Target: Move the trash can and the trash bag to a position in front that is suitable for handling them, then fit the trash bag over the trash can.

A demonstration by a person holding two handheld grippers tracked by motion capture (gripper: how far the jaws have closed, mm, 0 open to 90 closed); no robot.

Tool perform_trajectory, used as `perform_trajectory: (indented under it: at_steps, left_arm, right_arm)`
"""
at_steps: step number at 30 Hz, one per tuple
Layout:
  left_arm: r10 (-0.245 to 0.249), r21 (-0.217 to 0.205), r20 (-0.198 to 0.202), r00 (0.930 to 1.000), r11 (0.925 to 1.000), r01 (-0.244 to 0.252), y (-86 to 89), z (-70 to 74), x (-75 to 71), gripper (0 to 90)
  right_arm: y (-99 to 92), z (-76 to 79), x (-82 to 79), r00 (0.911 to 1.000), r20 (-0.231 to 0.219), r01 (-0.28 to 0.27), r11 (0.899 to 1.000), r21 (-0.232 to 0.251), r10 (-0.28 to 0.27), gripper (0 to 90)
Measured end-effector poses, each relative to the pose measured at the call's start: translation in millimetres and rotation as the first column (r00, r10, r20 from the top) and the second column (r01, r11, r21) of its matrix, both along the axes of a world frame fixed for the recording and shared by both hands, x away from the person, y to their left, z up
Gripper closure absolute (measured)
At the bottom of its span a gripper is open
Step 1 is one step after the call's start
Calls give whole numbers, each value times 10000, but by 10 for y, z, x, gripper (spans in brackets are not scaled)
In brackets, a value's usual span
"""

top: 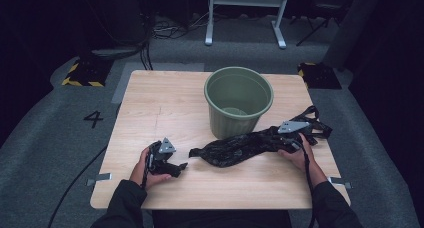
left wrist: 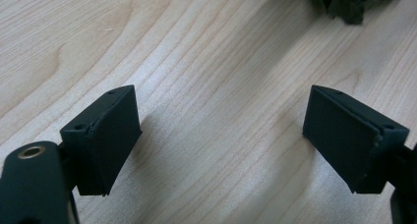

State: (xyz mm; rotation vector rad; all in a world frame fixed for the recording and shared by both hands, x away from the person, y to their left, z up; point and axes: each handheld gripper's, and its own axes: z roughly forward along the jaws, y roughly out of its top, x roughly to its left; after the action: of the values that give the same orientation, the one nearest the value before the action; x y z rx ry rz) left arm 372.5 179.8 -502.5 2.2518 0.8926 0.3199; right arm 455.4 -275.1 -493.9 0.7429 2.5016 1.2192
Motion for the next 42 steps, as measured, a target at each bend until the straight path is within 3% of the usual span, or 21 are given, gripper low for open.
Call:
perform_trajectory:
  at_steps: [10,15,27,35,42]
  left_arm:
    - [-32,-41,-2,10000,10000,32,4,-2,18,142]
    - [-25,-29,-2,10000,10000,25,-1,-3,29,136]
    - [-68,95,-80,9999,9999,69,-12,-3,85,77]
    - [50,177,-240,9997,9998,-46,-32,-10,135,22]
    - [197,234,-241,9995,9995,-191,-49,-12,172,1]
  right_arm:
    - [-77,98,-67,9990,441,-14,9996,298,1,875]
    - [-90,207,-132,9951,991,-112,9987,493,63,876]
    - [-206,389,-241,9872,1593,-42,9953,966,-113,877]
    - [-299,607,-474,9748,2228,-229,9860,1651,-147,879]
    - [-337,807,-605,9593,2803,-153,9841,1768,-354,880]
